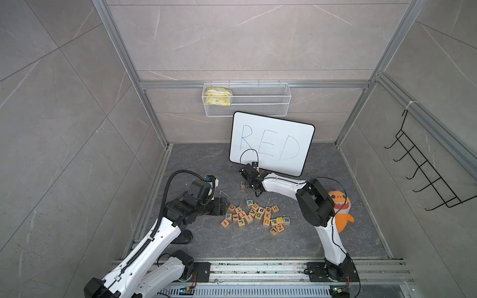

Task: Assemble the uppercase word "red" with letter blocks
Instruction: Place the letter block at the center of the board, then adjust the letter block at the center of the board.

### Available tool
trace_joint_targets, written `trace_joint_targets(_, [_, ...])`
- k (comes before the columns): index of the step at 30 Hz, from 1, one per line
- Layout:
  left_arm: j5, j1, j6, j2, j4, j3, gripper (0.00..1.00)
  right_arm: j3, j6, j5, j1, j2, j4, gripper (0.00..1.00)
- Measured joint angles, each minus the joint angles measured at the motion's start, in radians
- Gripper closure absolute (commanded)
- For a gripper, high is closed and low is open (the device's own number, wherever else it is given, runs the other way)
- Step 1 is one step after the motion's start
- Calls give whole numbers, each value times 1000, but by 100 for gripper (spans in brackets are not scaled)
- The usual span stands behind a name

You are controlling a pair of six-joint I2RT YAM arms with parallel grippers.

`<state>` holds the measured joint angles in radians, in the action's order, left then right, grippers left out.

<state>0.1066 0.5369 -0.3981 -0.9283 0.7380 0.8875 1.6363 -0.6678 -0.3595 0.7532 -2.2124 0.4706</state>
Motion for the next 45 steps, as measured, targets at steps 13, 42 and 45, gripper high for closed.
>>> trace_joint_targets(13, [0,0,0,3,0,0,21,10,-23,9,3,-6,0,58])
trace_joint_targets(42, [1,0,0,16,0,0,21,10,-25,30,13,-6,-4,65])
trace_joint_targets(45, [0,0,0,16,0,0,21,10,-25,30,14,-6,-4,64])
